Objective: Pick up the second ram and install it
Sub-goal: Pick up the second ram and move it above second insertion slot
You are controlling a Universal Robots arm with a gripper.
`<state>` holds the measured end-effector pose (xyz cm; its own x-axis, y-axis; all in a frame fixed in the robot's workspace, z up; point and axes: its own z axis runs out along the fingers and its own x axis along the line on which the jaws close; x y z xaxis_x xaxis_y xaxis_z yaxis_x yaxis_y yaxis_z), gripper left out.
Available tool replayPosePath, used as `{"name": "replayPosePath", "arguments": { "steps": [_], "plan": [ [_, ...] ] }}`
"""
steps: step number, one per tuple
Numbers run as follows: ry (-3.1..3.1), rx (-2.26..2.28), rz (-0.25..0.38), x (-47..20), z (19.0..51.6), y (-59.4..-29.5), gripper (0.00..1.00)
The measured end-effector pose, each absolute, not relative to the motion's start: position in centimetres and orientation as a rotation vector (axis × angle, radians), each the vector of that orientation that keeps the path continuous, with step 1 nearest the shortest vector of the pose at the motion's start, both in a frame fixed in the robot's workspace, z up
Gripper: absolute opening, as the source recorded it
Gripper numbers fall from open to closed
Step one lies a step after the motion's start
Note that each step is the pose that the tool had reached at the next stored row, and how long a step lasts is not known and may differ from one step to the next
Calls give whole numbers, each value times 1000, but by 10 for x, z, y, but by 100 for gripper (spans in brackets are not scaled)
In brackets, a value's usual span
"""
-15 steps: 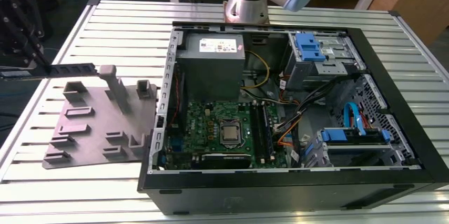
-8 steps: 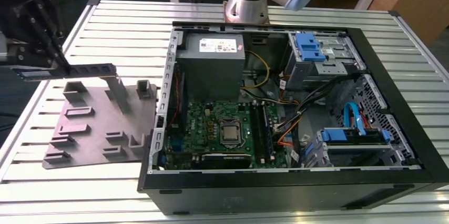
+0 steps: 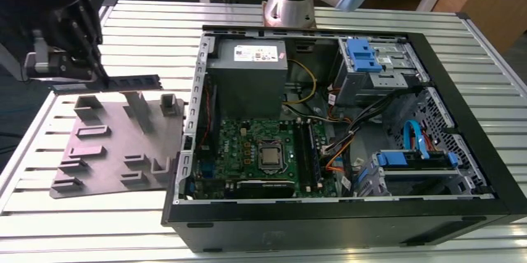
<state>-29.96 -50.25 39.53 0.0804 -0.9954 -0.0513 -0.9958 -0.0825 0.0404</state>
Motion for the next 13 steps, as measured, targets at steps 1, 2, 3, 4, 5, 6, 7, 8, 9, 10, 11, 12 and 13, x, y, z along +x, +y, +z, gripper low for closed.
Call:
{"name": "replayPosePath", "arguments": {
  "steps": [1,2,3,4,5,6,7,8,9,10,11,12,13],
  "plan": [
    [2124,-2305,102,-296,395,-503,11],
    [2124,-2305,102,-292,395,-503,11],
    [2124,-2305,102,-289,395,-503,11],
    [2124,-2306,102,-286,395,-503,11],
    [2125,-2305,102,-282,395,-503,11],
    [2125,-2305,102,-279,395,-503,11],
    [2125,-2305,102,-276,395,-503,11],
    [2125,-2305,102,-273,395,-503,11],
    [2125,-2306,102,-269,395,-503,11],
    [2124,-2306,102,-266,395,-503,11],
    [2124,-2306,102,-264,395,-503,11],
    [2125,-2306,102,-260,395,-503,11],
    [2125,-2305,102,-257,395,-503,11]
  ]
}}
